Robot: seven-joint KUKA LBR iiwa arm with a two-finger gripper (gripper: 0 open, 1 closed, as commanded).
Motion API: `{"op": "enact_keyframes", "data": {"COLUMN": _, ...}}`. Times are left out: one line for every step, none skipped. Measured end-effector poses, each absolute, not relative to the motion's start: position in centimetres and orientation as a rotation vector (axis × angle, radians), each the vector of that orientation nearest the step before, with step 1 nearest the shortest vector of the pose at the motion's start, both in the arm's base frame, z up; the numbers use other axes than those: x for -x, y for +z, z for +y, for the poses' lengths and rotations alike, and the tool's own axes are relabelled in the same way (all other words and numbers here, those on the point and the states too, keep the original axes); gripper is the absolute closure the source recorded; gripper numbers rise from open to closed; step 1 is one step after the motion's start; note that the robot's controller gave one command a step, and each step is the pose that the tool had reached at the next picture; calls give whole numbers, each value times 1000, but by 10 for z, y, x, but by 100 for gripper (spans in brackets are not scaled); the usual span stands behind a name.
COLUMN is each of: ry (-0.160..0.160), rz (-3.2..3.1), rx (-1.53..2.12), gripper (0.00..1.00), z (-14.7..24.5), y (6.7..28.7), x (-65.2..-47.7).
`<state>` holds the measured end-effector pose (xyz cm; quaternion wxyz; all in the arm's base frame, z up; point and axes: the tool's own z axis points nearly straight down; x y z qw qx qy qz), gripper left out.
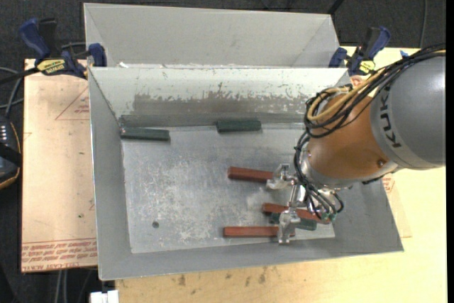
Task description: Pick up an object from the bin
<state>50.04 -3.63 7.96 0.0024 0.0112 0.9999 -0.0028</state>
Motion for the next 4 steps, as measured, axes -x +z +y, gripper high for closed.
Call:
{"op": "enact_keyframes", "data": {"ry": 5, "rz": 3127, "rx": -14, "gripper": 100, "z": -42, "y": 82, "x": -502}}
{"op": "enact_keyframes", "data": {"ry": 5, "rz": 3127, "rx": -14, "gripper": 100, "z": -42, "y": 82, "x": -502}}
{"op": "enact_keyframes", "data": {"ry": 5, "rz": 3128, "rx": -14, "gripper": 100, "z": -42, "y": 85, "x": -501}}
{"op": "enact_keyframes", "data": {"ry": 2, "rz": 3127, "rx": -14, "gripper": 100, "z": -43, "y": 101, "x": -501}}
